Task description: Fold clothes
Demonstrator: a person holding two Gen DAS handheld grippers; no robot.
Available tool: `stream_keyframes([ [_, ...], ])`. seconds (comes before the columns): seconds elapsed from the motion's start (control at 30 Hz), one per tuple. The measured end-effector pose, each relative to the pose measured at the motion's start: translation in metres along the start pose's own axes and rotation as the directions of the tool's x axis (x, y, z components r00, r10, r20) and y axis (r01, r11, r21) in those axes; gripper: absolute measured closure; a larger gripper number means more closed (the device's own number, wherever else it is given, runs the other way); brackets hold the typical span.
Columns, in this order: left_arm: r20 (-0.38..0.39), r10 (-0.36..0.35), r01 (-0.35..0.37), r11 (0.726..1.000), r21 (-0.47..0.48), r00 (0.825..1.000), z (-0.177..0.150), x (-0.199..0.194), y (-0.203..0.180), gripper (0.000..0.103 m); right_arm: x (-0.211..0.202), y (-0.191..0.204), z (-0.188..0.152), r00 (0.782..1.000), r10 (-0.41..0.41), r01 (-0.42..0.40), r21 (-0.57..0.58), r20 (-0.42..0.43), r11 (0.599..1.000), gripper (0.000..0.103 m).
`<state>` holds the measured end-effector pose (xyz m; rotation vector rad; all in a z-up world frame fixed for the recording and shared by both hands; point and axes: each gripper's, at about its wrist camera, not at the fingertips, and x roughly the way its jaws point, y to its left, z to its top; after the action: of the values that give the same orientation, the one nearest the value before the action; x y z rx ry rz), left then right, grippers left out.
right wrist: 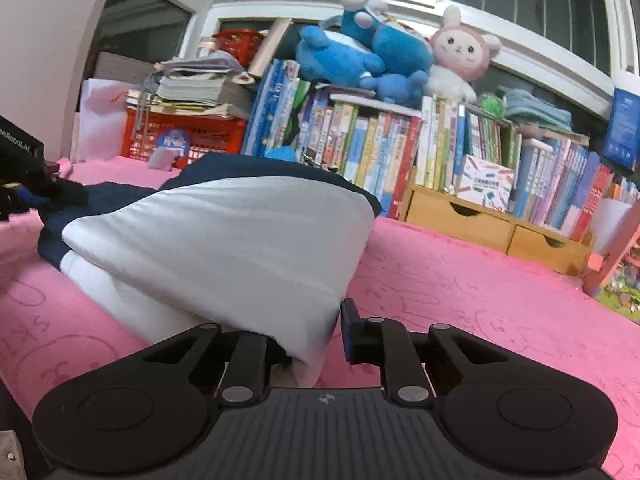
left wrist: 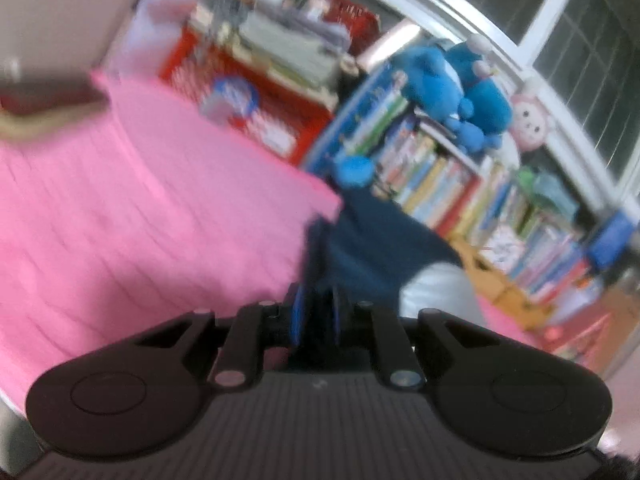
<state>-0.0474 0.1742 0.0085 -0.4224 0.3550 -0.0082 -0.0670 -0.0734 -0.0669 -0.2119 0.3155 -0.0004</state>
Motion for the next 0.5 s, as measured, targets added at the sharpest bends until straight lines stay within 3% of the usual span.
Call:
stream_keyframes([
  [0.07, 0.070, 0.065, -0.078, 0.974, 0.211, 0.995, 0.003, -0.013, -0.016, 0.090, 0.001, -0.002, 0.000, 1.000, 0.006, -0.006, 0.019, 0.001, 1.000, 0.087],
  [0.13, 0.111, 0.029, -0.069, 0.925, 0.374, 0.993, 0.002, -0.026, -0.032, 0.085, 0.001, -0.004, 0.000, 1.000, 0.018, -0.018, 0.042, 0.006, 0.999, 0.087],
  [0.17, 0.109, -0.013, -0.039, 0.887, 0.461, 0.994, 0.000, -0.030, -0.042, 0.081, 0.001, -0.004, 0.002, 1.000, 0.022, -0.023, 0.045, 0.011, 0.999, 0.087],
  [0.23, 0.072, -0.097, 0.031, 0.782, 0.623, 0.993, -0.013, -0.037, -0.064, 0.076, 0.000, -0.003, 0.003, 0.999, 0.032, -0.033, 0.046, 0.021, 0.998, 0.088],
  [0.33, -0.013, -0.196, 0.127, 0.581, 0.804, 0.980, -0.036, -0.045, -0.094, 0.072, 0.000, -0.004, 0.006, 0.999, 0.043, -0.045, 0.057, 0.030, 0.997, 0.088],
  [0.43, -0.099, -0.251, 0.201, 0.422, 0.884, 0.963, -0.055, -0.040, -0.116, 0.070, 0.000, -0.008, 0.007, 0.998, 0.057, -0.059, 0.077, 0.030, 0.995, 0.088],
  [0.5, -0.141, -0.272, 0.232, 0.341, 0.911, 0.952, -0.064, -0.033, -0.127, 0.069, 0.000, -0.011, 0.008, 0.998, 0.064, -0.066, 0.088, 0.030, 0.994, 0.088],
])
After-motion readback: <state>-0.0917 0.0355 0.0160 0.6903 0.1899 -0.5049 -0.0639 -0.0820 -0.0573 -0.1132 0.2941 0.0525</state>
